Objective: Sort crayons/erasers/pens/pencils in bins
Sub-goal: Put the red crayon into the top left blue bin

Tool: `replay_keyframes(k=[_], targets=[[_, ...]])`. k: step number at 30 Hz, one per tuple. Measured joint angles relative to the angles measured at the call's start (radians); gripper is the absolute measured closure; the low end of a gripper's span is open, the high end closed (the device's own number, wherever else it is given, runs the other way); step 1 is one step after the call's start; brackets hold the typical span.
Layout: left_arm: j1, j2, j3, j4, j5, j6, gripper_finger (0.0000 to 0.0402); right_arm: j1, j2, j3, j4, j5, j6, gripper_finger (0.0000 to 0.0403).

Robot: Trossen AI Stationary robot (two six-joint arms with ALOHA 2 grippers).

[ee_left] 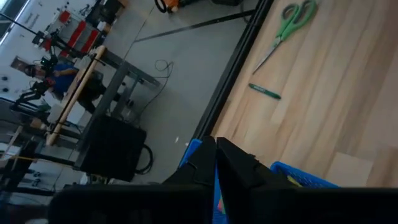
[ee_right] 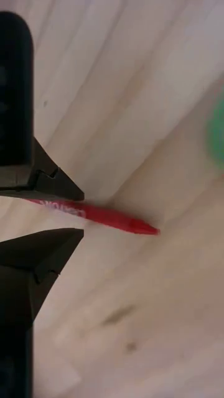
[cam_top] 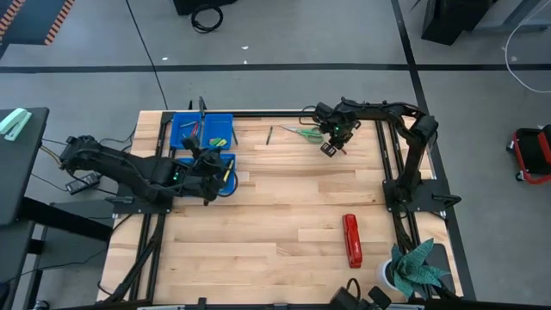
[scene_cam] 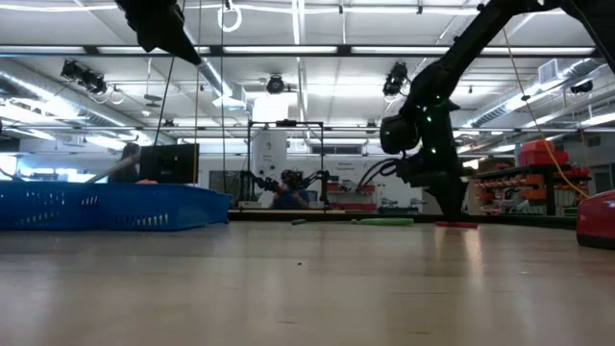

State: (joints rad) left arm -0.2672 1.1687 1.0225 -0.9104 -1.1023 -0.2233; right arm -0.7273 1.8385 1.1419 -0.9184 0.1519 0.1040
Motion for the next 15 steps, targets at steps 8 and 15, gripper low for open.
replay_keyframes(k=[8, 15], targets=[[0.033, 0.0, 0.0, 0.025, -0.058, 0.131, 0.0387, -0.072, -0.007, -0.068, 0.054, -0.099, -0.114, 0.0315], [0.082, 0.0, 0.0, 0.063, -0.139, 0.142, 0.0379, -0.076, -0.005, -0.069, 0.059, -0.087, -0.166, 0.0324]])
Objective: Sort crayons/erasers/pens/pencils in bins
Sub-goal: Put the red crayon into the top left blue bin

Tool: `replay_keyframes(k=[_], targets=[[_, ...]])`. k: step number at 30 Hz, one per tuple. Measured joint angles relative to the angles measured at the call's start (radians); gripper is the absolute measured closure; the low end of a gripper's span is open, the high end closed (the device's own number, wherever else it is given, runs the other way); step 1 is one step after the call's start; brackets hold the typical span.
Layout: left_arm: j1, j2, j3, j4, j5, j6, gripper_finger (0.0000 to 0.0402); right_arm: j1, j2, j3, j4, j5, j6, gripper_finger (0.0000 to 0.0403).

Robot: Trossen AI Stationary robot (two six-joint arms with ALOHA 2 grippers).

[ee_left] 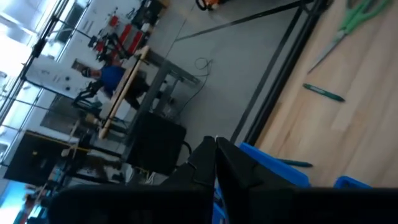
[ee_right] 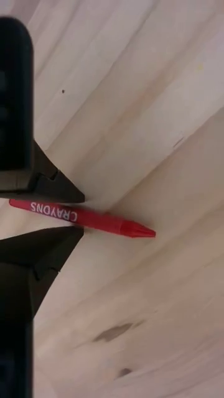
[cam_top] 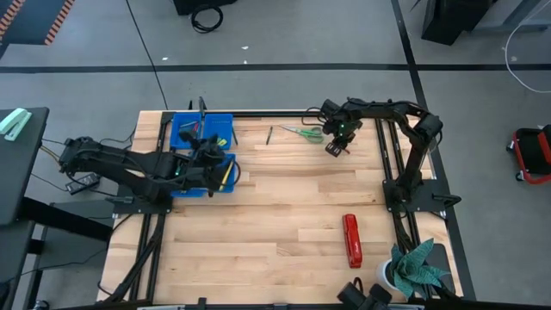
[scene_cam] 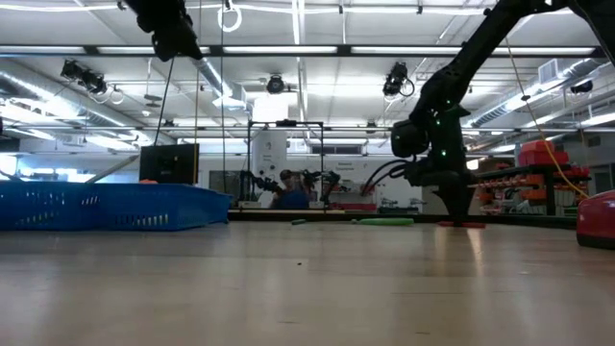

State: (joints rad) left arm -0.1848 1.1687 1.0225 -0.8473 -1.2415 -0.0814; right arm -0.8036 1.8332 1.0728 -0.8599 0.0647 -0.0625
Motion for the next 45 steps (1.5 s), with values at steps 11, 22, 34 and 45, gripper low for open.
replay_keyframes(k=[11, 22, 34, 45], targets=[[0.048, 0.0, 0.0, 0.1, 0.0, 0.076, 0.0385, 0.022, 0.002, 0.0, 0.008, -0.003, -0.081, 0.0377], [0.048, 0.0, 0.0, 0.099, 0.0, 0.078, 0.0378, 0.17, -0.079, 0.059, 0.0, -0.093, -0.079, 0.0375], [0.048, 0.0, 0.0, 0.096, 0.0, 0.075, 0.0381, 0.457, -0.171, 0.062, 0.359, -0.103, -0.102, 0.0375], [0.048, 0.0, 0.0, 0.095, 0.0, 0.068, 0.0388, 0.527, 0.046, 0.333, 0.512, -0.039, -0.266, 0.0375]])
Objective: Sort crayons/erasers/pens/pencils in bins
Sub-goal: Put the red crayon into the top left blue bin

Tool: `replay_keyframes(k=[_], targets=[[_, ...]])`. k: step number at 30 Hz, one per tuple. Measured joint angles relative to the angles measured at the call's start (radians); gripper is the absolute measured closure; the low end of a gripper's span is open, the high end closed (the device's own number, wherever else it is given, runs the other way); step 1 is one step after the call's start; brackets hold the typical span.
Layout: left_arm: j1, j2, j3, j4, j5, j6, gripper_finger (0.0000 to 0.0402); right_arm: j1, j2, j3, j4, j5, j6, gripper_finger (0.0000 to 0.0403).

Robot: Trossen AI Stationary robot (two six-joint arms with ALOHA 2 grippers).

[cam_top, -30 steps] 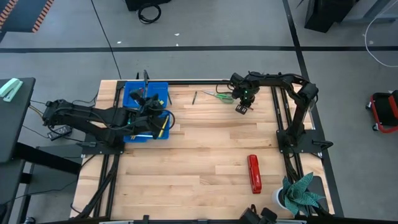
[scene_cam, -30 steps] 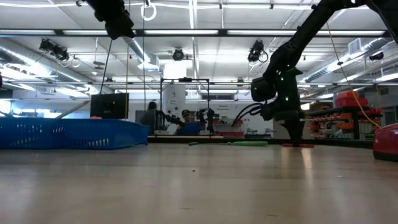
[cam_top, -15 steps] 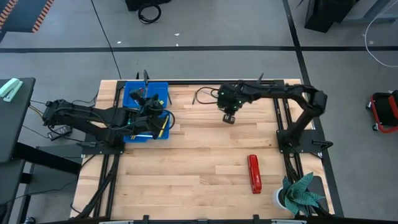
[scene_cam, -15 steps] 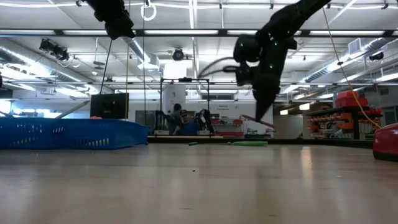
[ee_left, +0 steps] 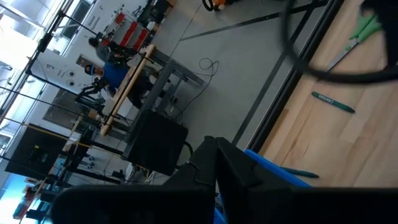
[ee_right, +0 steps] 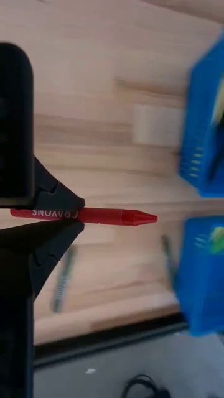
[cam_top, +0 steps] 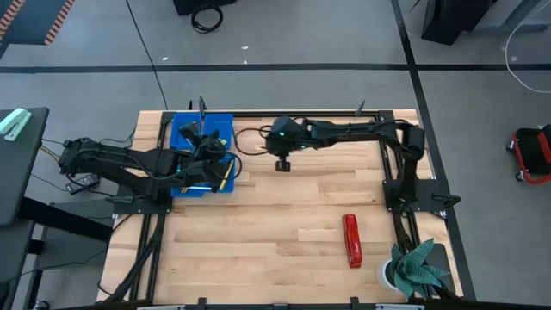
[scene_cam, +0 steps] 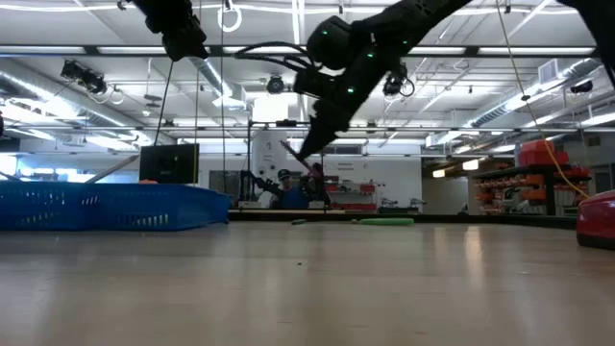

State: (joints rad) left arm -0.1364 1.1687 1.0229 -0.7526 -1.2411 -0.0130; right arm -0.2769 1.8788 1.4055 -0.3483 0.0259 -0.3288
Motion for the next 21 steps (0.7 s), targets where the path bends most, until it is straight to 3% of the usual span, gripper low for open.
replay_keyframes(k=[5, 10, 12, 15, 17, 19, 21], targets=[[0.005, 0.0, 0.0, 0.02, -0.001, -0.043, 0.0379, -0.002, 0.05, 0.083, -0.052, -0.007, -0.06, 0.0374], [0.044, -0.002, -0.011, 0.183, 0.006, 0.03, 0.0357, -0.003, 0.009, 0.092, -0.068, -0.008, -0.089, 0.0374], [0.07, -0.004, -0.069, 0.357, 0.085, 0.152, 0.0346, -0.003, -0.026, 0.093, -0.072, -0.008, -0.089, 0.0374], [0.132, -0.005, -0.197, 0.744, 0.382, 0.424, 0.0328, -0.004, -0.094, 0.093, -0.102, -0.008, -0.091, 0.0374], [0.174, -0.006, -0.262, 0.969, 0.535, 0.519, 0.0315, -0.012, -0.148, 0.093, -0.137, -0.004, -0.085, 0.0374], [0.2, -0.01, -0.292, 1.055, 0.558, 0.55, 0.0304, -0.025, -0.197, 0.094, -0.179, 0.002, -0.066, 0.0374], [0.217, -0.034, -0.3, 1.029, 0.557, 0.543, 0.0295, -0.043, -0.238, 0.094, -0.22, 0.003, -0.049, 0.0374]])
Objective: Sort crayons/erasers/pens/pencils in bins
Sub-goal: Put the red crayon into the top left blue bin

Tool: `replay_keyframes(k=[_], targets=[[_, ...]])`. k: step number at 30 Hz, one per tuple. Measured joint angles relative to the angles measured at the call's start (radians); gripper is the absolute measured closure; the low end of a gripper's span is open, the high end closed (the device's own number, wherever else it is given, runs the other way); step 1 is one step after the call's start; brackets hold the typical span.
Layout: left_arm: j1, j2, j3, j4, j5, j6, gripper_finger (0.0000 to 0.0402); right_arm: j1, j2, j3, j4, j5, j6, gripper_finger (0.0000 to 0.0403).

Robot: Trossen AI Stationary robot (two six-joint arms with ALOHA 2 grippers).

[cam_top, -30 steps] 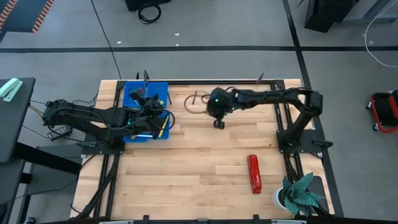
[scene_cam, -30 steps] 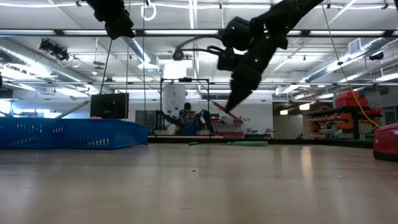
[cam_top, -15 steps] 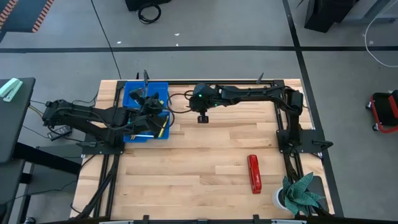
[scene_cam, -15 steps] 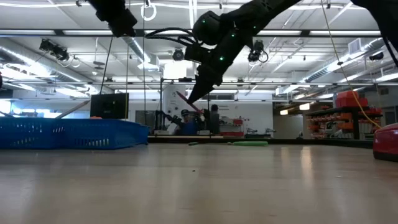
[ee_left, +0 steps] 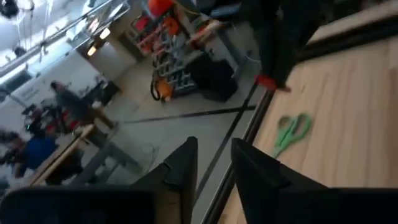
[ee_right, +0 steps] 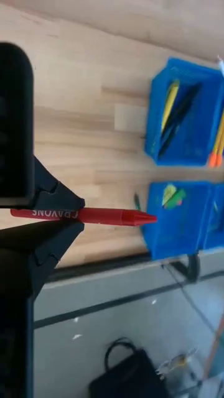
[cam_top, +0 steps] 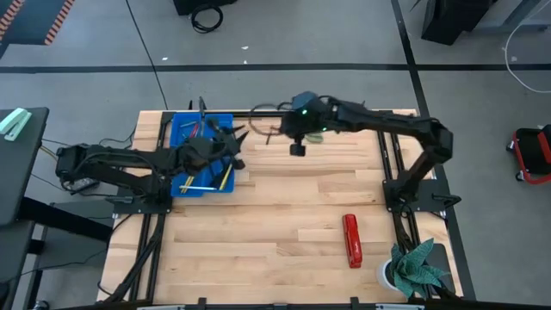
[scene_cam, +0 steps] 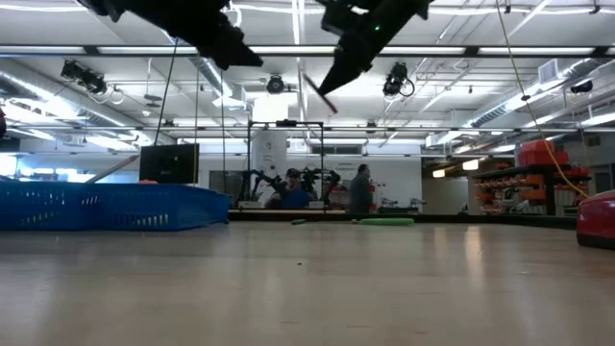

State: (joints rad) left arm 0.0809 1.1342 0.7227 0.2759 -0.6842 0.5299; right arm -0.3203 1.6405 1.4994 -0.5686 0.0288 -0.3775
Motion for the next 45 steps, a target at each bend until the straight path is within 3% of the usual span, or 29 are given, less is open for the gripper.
replay_keyframes(k=[2, 7, 11, 14, 17, 21, 25, 33, 37, 45], targets=[[0.025, -0.019, -0.004, 0.012, 0.058, -0.05, 0.0286, -0.019, -0.033, 0.0, -0.005, -0.008, 0.011, 0.0374], [0.144, -0.029, -0.069, 0.176, 0.477, -0.189, 0.0263, -0.029, -0.078, 0.0, -0.019, -0.115, 0.011, 0.0374], [0.244, -0.028, -0.134, 0.29, 0.594, -0.243, 0.0241, -0.01, -0.093, 0.0, -0.045, -0.184, 0.027, 0.0374], [0.294, -0.012, -0.197, 0.491, 0.726, -0.296, 0.0224, 0.023, -0.084, 0.0, -0.039, -0.208, 0.031, 0.0374], [0.321, -0.002, -0.256, 0.639, 0.781, -0.336, 0.0211, 0.061, -0.072, -0.002, -0.039, -0.215, -0.001, 0.0374], [0.322, -0.002, -0.281, 0.667, 0.801, -0.305, 0.02, 0.086, -0.071, -0.002, -0.01, -0.21, -0.034, 0.0374], [0.311, 0.013, -0.267, 0.679, 0.952, -0.299, 0.0193, 0.1, -0.072, -0.002, 0.051, -0.203, -0.039, 0.0374], [0.242, 0.153, -0.217, 0.719, 0.949, -0.173, 0.0191, 0.103, -0.072, -0.002, 0.089, -0.164, -0.081, 0.0374], [0.215, 0.222, -0.168, 0.801, 0.935, -0.201, 0.0197, 0.11, -0.067, -0.002, 0.086, -0.167, -0.076, 0.0374], [0.174, 0.271, -0.135, 0.808, 0.849, -0.198, 0.0211, 0.129, -0.064, -0.002, 0.068, -0.167, -0.094, 0.0374]])
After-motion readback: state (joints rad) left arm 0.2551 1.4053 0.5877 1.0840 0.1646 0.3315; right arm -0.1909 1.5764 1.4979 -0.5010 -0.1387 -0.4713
